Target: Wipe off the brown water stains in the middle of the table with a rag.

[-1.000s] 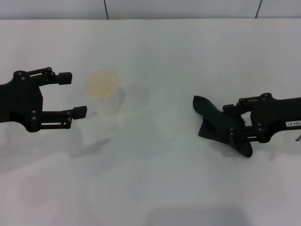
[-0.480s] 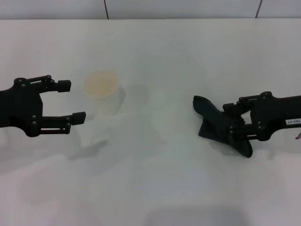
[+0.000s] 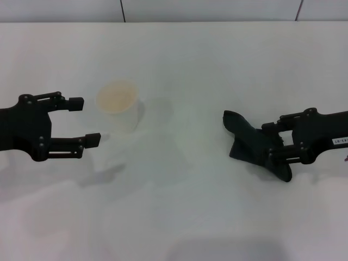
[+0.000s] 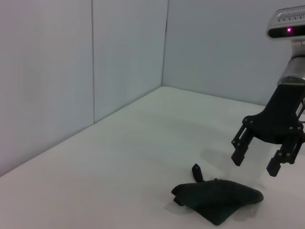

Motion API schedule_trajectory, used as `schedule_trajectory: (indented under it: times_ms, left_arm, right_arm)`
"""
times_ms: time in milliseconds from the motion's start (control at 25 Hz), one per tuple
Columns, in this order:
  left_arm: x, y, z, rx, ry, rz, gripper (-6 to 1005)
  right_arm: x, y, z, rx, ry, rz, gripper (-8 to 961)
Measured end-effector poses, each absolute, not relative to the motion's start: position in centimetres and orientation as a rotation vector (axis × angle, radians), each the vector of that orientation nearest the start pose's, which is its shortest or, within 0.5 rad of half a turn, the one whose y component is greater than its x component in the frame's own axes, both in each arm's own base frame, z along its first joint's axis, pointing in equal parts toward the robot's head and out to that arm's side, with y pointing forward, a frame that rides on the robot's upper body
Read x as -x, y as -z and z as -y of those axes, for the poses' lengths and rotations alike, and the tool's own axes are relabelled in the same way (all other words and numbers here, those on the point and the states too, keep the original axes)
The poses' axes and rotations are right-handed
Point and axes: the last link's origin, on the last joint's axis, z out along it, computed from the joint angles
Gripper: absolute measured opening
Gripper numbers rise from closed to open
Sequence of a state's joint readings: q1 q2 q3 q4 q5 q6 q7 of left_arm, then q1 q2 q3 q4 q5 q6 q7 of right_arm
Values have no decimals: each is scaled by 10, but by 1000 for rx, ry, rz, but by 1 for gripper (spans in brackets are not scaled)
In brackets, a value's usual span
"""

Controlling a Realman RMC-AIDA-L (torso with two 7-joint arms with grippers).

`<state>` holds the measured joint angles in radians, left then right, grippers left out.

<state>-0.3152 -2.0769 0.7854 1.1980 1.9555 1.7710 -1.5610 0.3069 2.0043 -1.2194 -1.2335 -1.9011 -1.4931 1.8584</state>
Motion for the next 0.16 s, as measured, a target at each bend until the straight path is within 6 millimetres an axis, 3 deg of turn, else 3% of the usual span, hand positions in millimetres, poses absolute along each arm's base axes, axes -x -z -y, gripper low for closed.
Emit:
schedule_trajectory:
  times_ms: [160]
  left_arm:
    - [253, -71, -292, 2767, 523, 428, 860]
  right_arm:
    - [-229, -28, -310, 2852, -314, -620, 636]
